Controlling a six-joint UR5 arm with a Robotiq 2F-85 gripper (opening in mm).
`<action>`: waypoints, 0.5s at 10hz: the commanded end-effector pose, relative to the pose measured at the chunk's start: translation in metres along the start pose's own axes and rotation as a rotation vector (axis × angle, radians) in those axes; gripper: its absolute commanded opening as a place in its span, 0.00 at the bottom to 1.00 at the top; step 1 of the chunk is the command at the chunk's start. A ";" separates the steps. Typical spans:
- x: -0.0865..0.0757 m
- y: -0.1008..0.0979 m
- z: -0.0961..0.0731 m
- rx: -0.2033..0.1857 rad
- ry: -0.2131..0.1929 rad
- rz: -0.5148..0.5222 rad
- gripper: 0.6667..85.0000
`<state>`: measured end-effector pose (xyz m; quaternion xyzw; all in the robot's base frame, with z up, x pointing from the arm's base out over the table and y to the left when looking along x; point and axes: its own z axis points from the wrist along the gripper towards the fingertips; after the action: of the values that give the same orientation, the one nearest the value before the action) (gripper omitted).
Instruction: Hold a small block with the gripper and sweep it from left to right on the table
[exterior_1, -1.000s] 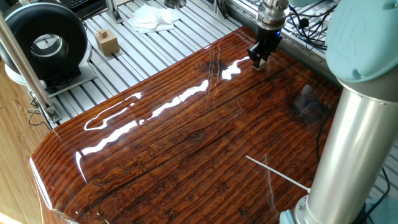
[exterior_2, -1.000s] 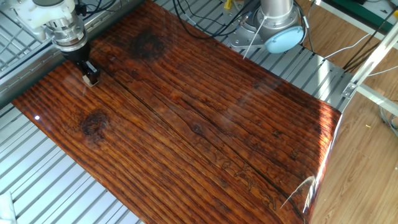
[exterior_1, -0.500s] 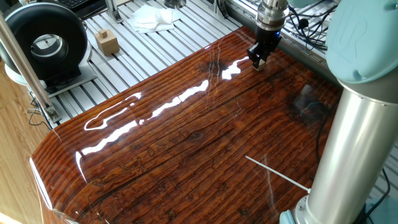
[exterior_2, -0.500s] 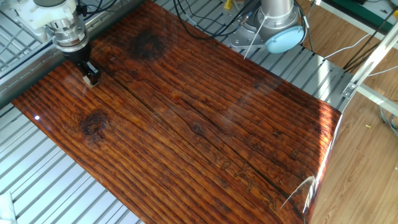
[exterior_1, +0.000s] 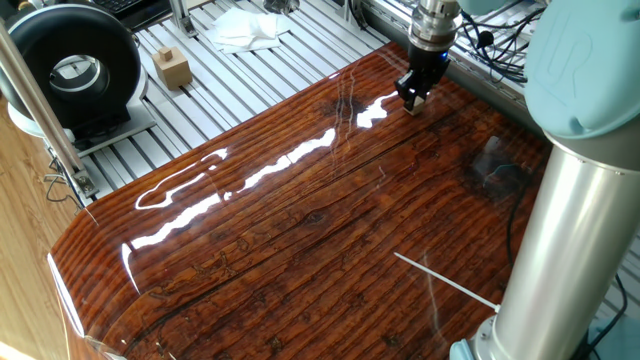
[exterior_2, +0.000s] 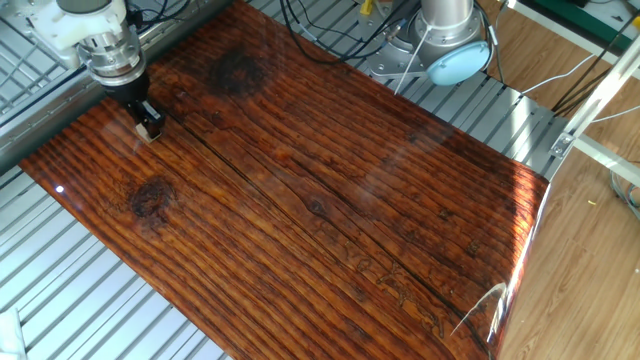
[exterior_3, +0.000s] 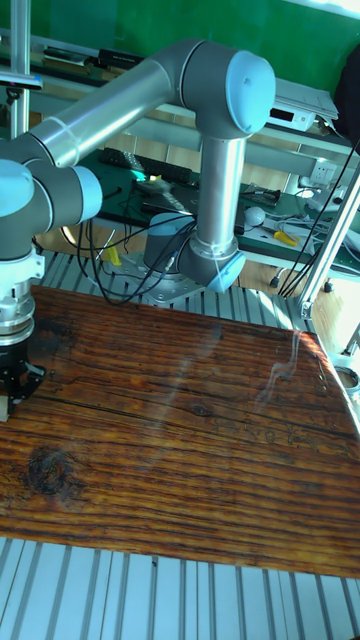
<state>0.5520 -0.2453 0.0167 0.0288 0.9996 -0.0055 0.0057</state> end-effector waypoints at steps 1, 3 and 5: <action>0.000 0.012 -0.009 -0.022 -0.005 0.005 0.00; 0.002 0.008 -0.012 -0.005 -0.001 -0.019 0.00; -0.007 -0.014 -0.015 0.058 -0.029 -0.088 0.00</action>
<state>0.5515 -0.2454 0.0260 0.0083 0.9998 -0.0154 0.0069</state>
